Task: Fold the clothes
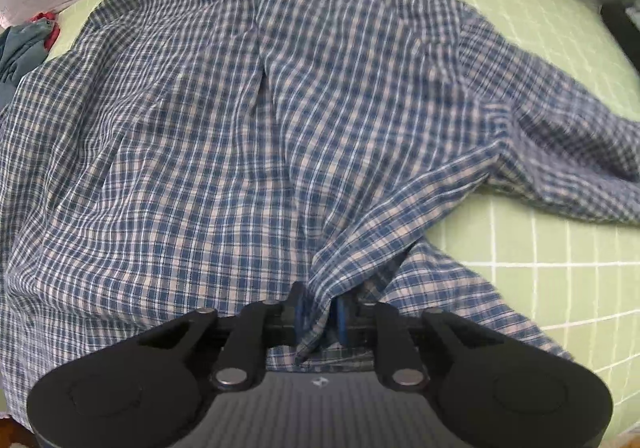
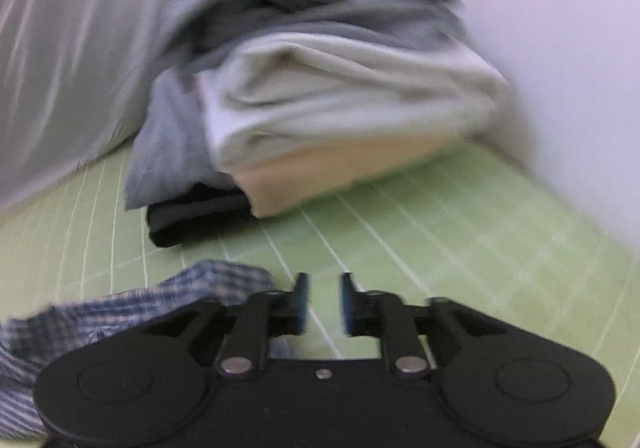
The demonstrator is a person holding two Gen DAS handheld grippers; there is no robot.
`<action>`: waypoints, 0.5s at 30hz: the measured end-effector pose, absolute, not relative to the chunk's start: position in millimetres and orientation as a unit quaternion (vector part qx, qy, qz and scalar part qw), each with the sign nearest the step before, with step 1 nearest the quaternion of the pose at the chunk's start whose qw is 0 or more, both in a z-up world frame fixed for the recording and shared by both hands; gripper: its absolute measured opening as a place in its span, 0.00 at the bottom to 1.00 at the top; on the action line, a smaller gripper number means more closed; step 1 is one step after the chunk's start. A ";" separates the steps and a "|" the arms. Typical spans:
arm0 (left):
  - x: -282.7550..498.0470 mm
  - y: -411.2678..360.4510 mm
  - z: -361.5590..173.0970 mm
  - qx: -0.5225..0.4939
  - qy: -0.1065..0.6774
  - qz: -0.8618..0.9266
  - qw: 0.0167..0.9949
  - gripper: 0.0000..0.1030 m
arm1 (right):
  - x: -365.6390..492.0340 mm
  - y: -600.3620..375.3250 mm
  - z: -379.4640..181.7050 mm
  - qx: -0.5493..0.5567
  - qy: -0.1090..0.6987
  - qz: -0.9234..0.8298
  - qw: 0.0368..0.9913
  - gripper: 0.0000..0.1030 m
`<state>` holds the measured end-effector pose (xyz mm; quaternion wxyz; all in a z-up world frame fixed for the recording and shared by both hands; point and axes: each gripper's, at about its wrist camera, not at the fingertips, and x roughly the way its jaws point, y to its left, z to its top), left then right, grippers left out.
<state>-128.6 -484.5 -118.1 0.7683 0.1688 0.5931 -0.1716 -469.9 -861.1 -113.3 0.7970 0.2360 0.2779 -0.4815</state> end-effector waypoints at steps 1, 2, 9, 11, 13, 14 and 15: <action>-128.7 -483.9 -116.6 0.160 0.594 -0.173 0.769 0.24 | -477.1 -859.9 -114.9 0.255 0.269 -0.481 0.794 0.34; -130.5 -487.7 -118.1 0.155 0.595 -0.172 0.770 0.27 | -483.9 -855.7 -116.7 0.266 0.264 -0.481 0.792 0.35; -155.0 -503.3 -111.9 0.161 0.594 -0.173 0.769 0.31 | -488.0 -829.9 -133.5 0.315 0.258 -0.418 0.812 0.45; -153.8 -510.6 -111.6 0.167 0.590 -0.176 0.770 0.32 | -475.4 -824.2 -136.0 0.305 0.270 -0.400 0.821 0.46; -152.1 -514.6 -111.6 0.170 0.586 -0.180 0.772 0.36 | -462.2 -820.6 -136.1 0.305 0.271 -0.382 0.829 0.46; -151.7 -515.3 -111.5 0.170 0.585 -0.181 0.773 0.38 | -456.0 -819.5 -135.5 0.310 0.265 -0.372 0.834 0.50; -151.6 -516.1 -111.4 0.169 0.584 -0.181 0.773 0.39 | -449.9 -819.4 -134.5 0.313 0.261 -0.370 0.835 0.53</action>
